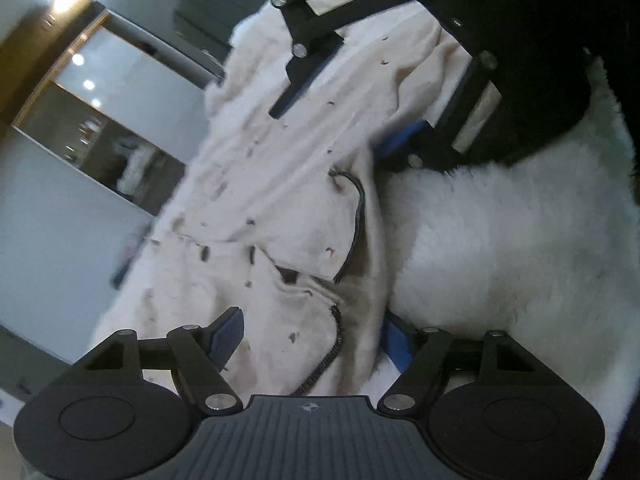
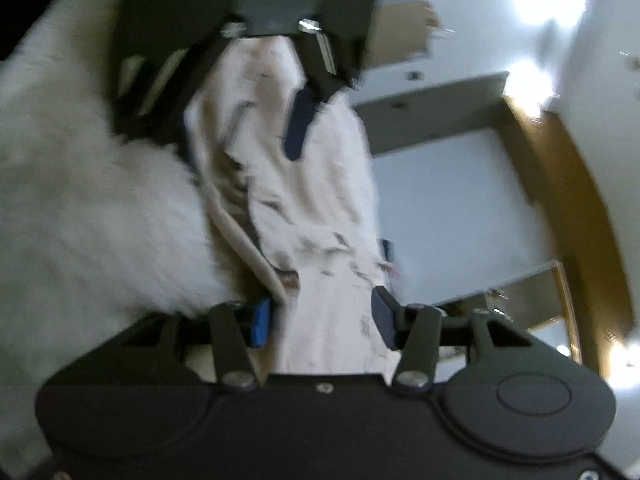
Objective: Fold clothes
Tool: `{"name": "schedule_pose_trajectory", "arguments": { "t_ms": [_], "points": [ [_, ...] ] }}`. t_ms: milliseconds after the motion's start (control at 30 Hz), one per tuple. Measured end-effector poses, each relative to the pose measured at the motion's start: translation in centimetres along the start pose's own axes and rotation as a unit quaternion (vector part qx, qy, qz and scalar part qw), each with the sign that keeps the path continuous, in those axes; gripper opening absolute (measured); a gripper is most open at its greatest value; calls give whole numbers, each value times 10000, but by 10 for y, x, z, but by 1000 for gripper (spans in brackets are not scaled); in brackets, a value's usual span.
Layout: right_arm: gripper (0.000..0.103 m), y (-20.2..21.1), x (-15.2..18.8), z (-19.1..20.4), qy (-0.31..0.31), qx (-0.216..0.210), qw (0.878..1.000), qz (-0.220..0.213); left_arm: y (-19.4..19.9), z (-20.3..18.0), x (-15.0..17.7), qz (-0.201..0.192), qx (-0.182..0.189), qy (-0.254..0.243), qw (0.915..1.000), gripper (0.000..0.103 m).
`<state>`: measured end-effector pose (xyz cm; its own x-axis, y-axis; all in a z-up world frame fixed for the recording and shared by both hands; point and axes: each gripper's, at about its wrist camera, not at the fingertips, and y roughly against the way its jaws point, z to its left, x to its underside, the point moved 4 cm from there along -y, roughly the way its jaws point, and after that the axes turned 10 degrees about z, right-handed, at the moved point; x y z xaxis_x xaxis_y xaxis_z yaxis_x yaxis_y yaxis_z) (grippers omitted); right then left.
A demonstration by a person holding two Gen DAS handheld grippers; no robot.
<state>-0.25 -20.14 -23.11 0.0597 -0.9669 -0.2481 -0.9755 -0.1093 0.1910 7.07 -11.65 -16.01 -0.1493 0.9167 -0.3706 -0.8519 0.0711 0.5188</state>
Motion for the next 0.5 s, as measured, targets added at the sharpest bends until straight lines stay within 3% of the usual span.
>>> {"name": "schedule_pose_trajectory", "arguments": {
  "t_ms": [100, 200, 333, 500],
  "points": [
    [39, 11, 0, -7, -157, 259, 9987, -413, 9, -4, 2, -259, -521, -34, 9983, 65],
    [28, 23, -2, -14, -288, 466, 9952, -815, 24, 1, 5, -610, -1023, 122, 9928, 6],
    [27, 46, 0, -35, -546, 891, 9868, -1233, 53, 27, 3, -936, -1392, 694, 9834, 6],
    [27, 66, 12, -57, -741, 1151, 9835, -1181, 101, 47, 1, -1412, -1455, 1014, 9740, 6]
  ]
}}
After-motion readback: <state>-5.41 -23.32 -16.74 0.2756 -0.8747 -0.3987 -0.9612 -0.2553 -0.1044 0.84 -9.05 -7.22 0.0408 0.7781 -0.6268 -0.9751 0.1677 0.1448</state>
